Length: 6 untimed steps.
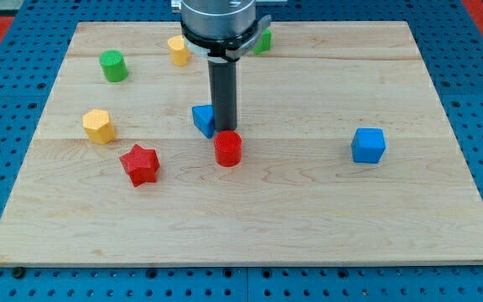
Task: Push blue cube and red star diagonally left
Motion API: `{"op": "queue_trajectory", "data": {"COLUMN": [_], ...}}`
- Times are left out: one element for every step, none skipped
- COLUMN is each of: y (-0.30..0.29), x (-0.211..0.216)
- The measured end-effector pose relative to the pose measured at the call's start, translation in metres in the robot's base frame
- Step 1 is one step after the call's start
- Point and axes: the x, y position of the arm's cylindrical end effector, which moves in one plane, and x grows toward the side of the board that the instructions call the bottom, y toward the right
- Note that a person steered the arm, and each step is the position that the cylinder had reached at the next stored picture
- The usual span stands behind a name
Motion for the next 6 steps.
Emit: {"op": "queue_trajectory", "data": {"y": [0.052, 0.124, 0.209, 0.288, 0.289, 0.255], "x": [-0.023, -0.044, -0.039, -0.027, 0.037, 0.053]}}
